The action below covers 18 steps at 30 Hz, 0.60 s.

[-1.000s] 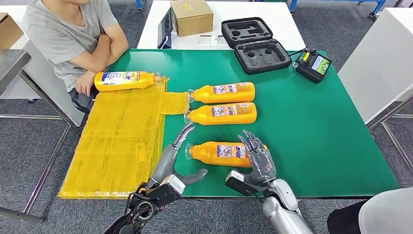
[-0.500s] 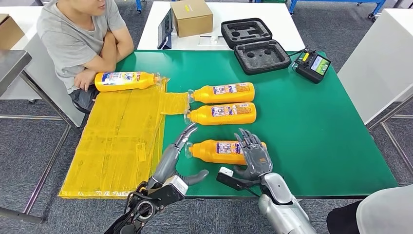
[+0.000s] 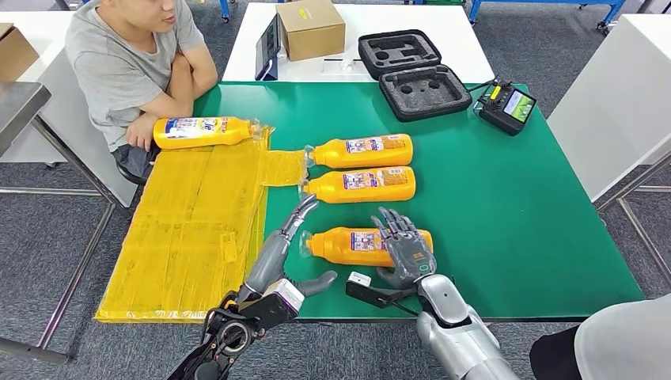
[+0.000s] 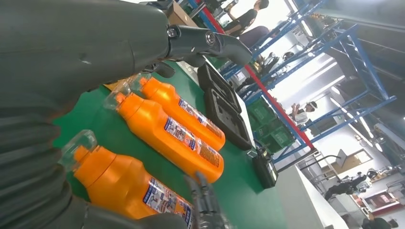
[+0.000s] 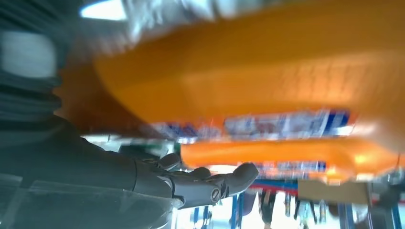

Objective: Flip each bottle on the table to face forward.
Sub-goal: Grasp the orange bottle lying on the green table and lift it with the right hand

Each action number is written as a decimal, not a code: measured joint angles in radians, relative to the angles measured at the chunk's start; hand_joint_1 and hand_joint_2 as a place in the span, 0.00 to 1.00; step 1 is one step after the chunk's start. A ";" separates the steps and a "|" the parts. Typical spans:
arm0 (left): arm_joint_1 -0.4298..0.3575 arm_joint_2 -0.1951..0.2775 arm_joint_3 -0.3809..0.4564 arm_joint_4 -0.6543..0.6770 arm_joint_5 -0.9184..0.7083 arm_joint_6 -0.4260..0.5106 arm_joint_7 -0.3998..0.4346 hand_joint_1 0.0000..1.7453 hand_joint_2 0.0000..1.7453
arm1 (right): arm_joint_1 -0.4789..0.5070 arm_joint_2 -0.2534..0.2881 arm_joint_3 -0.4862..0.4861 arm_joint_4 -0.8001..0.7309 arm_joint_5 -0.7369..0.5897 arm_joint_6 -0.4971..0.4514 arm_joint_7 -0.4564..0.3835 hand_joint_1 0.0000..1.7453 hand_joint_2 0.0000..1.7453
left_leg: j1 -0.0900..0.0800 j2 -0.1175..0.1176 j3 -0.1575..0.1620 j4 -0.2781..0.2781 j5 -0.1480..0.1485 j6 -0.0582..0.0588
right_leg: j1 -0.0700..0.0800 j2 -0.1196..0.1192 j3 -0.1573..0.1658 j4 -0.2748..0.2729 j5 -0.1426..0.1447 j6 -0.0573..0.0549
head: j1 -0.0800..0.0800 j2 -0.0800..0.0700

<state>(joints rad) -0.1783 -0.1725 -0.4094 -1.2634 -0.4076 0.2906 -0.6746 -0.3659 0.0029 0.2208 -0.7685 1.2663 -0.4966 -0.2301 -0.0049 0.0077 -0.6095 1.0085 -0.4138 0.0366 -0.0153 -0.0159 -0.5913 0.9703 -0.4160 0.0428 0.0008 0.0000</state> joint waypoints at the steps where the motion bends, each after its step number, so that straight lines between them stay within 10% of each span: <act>1: 0.003 -0.001 0.002 -0.004 -0.005 -0.002 0.002 0.00 1.00 | -0.001 0.000 0.003 -0.002 -0.005 0.022 0.001 1.00 1.00 | 0.000 0.000 0.000 0.000 0.000 0.000 | 0.000 0.000 0.000 0.000 0.000 0.000 | 0.000 0.000; 18: 0.034 -0.009 0.024 -0.040 -0.039 -0.012 0.006 0.00 1.00 | -0.063 0.000 0.017 0.017 -0.065 0.200 0.025 1.00 1.00 | 0.000 0.001 0.006 0.000 0.000 0.001 | 0.000 0.000 0.006 0.000 0.000 0.000 | 0.000 0.000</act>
<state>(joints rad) -0.1443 -0.1820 -0.3850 -1.3037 -0.4462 0.2784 -0.6690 -0.4288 0.0031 0.2380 -0.7510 1.2013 -0.2966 -0.2047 -0.0050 0.0085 -0.6030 1.0084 -0.4135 0.0372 -0.0154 -0.0159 -0.5856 0.9699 -0.4160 0.0427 0.0009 0.0000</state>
